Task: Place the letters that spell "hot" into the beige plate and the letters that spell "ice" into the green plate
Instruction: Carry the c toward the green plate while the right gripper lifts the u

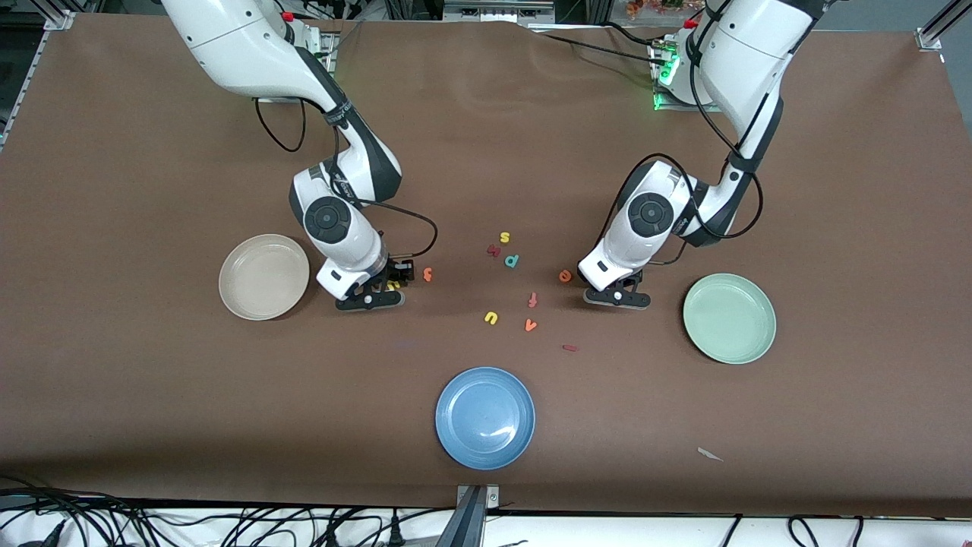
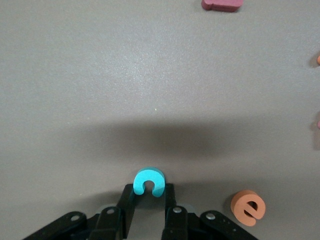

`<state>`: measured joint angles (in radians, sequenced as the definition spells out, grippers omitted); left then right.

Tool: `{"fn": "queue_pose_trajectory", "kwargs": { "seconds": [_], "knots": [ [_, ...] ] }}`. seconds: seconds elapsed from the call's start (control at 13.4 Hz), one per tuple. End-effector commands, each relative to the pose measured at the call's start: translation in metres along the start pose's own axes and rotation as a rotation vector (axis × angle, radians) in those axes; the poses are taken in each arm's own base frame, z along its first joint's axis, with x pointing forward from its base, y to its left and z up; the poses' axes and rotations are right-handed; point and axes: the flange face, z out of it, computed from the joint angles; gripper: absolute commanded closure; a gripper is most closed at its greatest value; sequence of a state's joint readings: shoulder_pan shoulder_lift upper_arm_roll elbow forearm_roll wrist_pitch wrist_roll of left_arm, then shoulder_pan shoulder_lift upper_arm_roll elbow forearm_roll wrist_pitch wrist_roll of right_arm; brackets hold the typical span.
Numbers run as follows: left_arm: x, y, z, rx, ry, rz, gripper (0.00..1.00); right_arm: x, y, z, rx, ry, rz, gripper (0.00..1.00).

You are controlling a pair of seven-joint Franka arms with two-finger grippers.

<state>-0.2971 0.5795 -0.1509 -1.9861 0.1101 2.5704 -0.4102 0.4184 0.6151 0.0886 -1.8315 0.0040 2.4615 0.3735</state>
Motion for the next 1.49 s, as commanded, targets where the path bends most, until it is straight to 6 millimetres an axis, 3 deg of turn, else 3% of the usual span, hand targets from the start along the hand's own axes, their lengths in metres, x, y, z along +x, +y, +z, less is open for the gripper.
{"fn": "queue_pose_trajectory", "kwargs": {
  "seconds": [0.0, 0.45, 0.97, 1.19, 1.42],
  "knots": [
    [-0.002, 0.006, 0.005, 0.014, 0.006, 0.008, 0.71, -0.002, -0.002, 0.003, 0.004, 0.012, -0.013, 0.47],
    [-0.001, 0.004, 0.003, 0.014, 0.008, 0.006, 0.74, -0.01, -0.003, 0.018, -0.002, 0.055, -0.052, 0.5],
    [0.009, -0.002, -0.014, 0.024, 0.008, 0.0, 0.77, -0.013, -0.002, 0.022, -0.002, 0.055, -0.056, 0.5],
    [0.011, -0.009, -0.017, 0.034, 0.0, -0.007, 0.79, -0.016, -0.001, 0.025, -0.004, 0.049, -0.056, 0.51],
    [0.018, -0.028, -0.028, 0.046, -0.001, 0.011, 0.79, -0.016, -0.001, 0.025, -0.004, 0.048, -0.056, 0.6]
  ]
}}
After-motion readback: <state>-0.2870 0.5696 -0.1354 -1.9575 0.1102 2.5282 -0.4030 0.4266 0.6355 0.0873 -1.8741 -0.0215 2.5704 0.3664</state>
